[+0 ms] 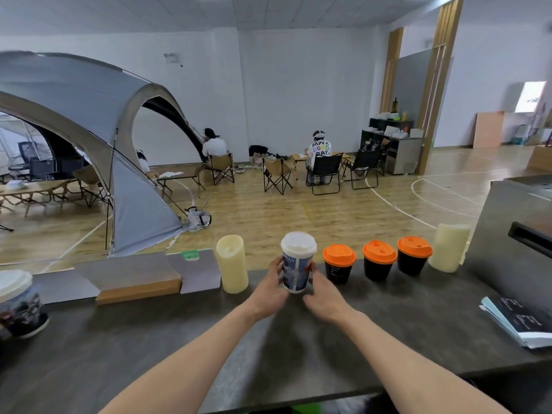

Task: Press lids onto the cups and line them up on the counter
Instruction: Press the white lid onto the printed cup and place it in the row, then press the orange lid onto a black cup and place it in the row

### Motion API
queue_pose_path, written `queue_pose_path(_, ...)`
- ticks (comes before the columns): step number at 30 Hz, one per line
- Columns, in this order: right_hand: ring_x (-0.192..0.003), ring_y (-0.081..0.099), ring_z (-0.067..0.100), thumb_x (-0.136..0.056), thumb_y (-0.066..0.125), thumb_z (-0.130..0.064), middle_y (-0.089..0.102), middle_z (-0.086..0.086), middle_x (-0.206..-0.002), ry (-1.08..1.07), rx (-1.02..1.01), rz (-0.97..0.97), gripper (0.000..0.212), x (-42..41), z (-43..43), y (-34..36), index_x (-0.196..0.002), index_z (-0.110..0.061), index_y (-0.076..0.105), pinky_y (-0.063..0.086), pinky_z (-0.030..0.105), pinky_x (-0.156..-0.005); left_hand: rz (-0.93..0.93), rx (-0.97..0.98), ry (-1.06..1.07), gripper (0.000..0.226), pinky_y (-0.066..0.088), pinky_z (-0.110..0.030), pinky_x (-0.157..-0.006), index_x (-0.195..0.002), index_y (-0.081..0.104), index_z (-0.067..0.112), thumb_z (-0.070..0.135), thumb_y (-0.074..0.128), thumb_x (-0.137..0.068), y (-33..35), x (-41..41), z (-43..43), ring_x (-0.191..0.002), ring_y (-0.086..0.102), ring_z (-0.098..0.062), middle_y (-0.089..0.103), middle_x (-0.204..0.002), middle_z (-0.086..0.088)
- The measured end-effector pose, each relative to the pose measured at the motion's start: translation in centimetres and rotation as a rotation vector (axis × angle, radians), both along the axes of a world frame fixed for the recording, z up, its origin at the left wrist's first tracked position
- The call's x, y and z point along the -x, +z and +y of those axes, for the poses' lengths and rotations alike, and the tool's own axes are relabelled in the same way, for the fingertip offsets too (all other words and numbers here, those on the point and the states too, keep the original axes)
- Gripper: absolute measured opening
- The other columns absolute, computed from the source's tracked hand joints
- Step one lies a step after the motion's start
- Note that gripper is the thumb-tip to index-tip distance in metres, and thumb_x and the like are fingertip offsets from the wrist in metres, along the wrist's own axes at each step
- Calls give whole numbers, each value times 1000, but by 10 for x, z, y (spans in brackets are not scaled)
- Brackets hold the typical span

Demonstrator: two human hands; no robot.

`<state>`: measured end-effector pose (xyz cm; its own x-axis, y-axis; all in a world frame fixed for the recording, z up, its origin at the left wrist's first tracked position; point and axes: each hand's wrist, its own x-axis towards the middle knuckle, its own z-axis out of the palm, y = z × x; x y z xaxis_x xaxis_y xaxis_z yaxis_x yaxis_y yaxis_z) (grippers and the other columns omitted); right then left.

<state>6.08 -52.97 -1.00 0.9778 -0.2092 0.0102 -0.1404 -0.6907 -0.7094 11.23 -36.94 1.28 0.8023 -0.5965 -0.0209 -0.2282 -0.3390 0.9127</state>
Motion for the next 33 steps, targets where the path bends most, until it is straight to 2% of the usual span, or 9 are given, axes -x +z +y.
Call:
queue_pose_path(3, -136, 50, 23, -70, 58, -25, 52, 4, -147, 2, -51, 2, 85, -13, -9, -7, -151, -21, 30, 42, 39, -112, 15, 14, 36, 86, 50, -19, -98, -157, 11, 12, -14, 57, -90, -7, -11, -12, -126, 47, -11, 39, -149, 1)
queue_pose_path(9, -138, 46, 22, -74, 60, -8, 47, 4, -149, 13, -50, -16, 87, -14, -10, -8, -154, -20, 26, 39, 31, -112, 16, 47, 87, 86, 50, -8, -87, -157, 12, 12, -7, 64, -91, -20, -23, -16, -131, 46, -13, 36, -158, -5)
queue_pose_path(12, -140, 45, 24, -75, 59, -8, 47, 6, -150, 12, -46, -4, 85, -10, -8, -9, -153, -20, 30, 37, 31, -112, 9, -15, 80, 86, 43, -18, -102, -159, 11, 14, -3, 63, -92, -23, -22, -12, -140, 42, -18, 34, -158, -3)
queue_pose_path(15, -134, 51, 25, -82, 60, -11, 55, 4, -144, -116, 8, -28, 65, -2, -5, -12, -145, -19, 46, 42, 32, -106, -18, -119, 120, 84, 41, -33, -112, -160, 13, 18, 4, 61, -93, -24, -21, -2, -140, 43, -22, 36, -156, -3)
queue_pose_path(17, -117, 63, 24, -86, 58, -19, 70, 0, -124, -257, 130, -93, 38, 5, -4, -15, -123, -22, 64, 50, 32, -90, -151, -227, 172, 78, 45, -38, -111, -158, 21, 21, 9, 59, -91, -22, -18, 12, -134, 50, -21, 43, -154, -6)
queue_pose_path(19, -100, 69, 22, -87, 56, -27, 76, -5, -105, -274, 253, -141, 23, 10, 5, -18, -106, -27, 70, 53, 32, -78, -359, -391, 206, 72, 48, -40, -106, -156, 28, 23, 16, 57, -90, -20, -15, 33, -130, 55, -22, 51, -149, -4)
queue_pose_path(21, -94, 70, 20, -87, 58, -30, 77, -7, -99, -212, 289, -187, 21, 10, 23, -19, -102, -29, 73, 53, 33, -74, -511, -541, 228, 69, 52, -42, -98, -155, 30, 26, 24, 54, -90, -17, -12, 57, -125, 59, -28, 55, -143, -5)
queue_pose_path(25, -94, 70, 16, -87, 59, -31, 75, -7, -100, -17, 268, -262, 25, -8, 82, -9, -108, -28, 72, 56, 34, -79, -614, -677, 292, 66, 52, -43, -87, -153, 30, 25, 30, 54, -92, -10, -6, 116, -117, 60, -32, 55, -135, -6)
queue_pose_path(33, -113, 65, 17, -88, 64, -25, 69, -4, -124, 346, 245, -305, 42, -41, 249, 9, -130, -25, 62, 51, 33, -96, -642, -788, 516, 69, 49, -41, -96, -155, 28, 22, 32, 54, -92, -2, 16, 276, -127, 50, -28, 51, -139, -5)
